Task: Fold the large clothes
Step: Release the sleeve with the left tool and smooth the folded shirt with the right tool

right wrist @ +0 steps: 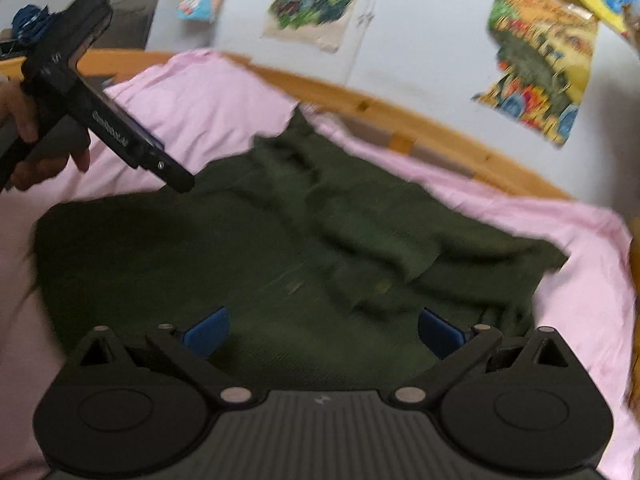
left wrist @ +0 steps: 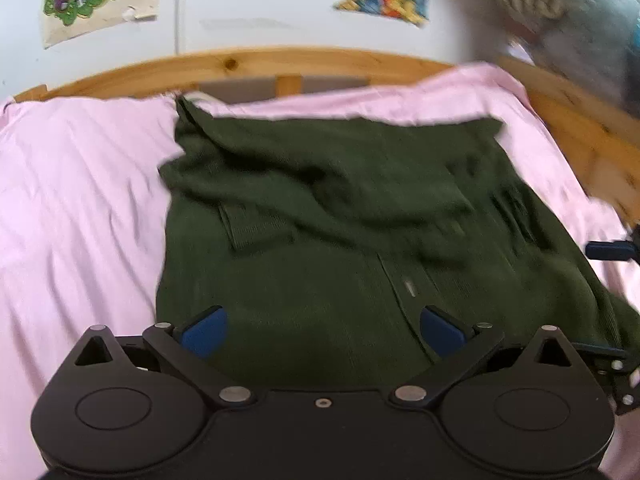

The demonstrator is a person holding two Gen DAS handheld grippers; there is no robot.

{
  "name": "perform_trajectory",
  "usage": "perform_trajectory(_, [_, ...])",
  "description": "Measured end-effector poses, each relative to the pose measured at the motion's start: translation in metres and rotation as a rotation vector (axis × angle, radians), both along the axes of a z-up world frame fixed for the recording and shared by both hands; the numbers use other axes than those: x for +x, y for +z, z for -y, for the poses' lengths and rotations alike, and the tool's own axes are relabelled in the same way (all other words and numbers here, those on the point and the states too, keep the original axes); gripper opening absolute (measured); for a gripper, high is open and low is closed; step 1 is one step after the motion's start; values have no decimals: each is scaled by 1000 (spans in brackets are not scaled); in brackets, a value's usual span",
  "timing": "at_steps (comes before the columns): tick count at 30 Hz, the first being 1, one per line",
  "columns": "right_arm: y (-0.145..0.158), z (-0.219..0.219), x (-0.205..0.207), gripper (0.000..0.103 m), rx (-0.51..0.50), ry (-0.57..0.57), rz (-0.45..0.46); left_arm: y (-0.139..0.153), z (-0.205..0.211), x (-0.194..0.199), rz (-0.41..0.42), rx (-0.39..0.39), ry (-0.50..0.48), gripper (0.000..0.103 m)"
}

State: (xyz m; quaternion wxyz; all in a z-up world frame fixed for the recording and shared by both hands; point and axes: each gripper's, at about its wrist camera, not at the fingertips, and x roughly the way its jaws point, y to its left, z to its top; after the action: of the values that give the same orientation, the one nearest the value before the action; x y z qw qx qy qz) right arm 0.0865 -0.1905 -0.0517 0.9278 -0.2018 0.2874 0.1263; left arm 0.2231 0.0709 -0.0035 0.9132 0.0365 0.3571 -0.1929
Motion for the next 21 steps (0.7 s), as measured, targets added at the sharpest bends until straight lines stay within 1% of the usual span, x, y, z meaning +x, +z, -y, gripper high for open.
perform_trajectory(3, [-18, -15, -18, 103, -32, 42, -139, -9, -4, -39, -42, 30, -57, 102])
perform_trajectory(5, [-32, -24, -31, 103, -68, 57, -180, -18, -6, -59, -88, 45, -83, 102])
perform_trajectory(8, [-56, -34, -40, 103, -156, 25, -230, -32, -6, -77, -145, 64, -105, 102])
perform_trajectory(10, [-59, -36, -43, 103, -160, 14, -210, -39, -5, -84, -161, 79, -118, 102])
perform_trajectory(12, [-58, -35, -39, 103, -174, -27, -183, -46, -2, -87, -176, 98, -141, 102])
perform_trajectory(15, [-61, -34, -33, 102, -182, -51, -147, -52, 1, -92, -199, 94, -160, 102])
perform_trajectory(17, [-63, -37, -34, 102, -192, -51, -119, -53, 2, -95, -193, 96, -163, 102])
perform_trajectory(18, [-63, -37, -33, 97, -207, -36, -98, -53, 3, -96, -189, 98, -169, 102])
perform_trajectory(19, [-64, -39, -36, 85, -215, -15, -84, -53, 3, -98, -186, 100, -179, 102])
perform_trajectory(20, [-63, -42, -40, 78, -214, 10, -77, -53, 4, -99, -182, 106, -189, 102])
perform_trajectory(21, [-63, -45, -44, 63, -212, 34, -69, -52, 5, -99, -178, 114, -198, 102])
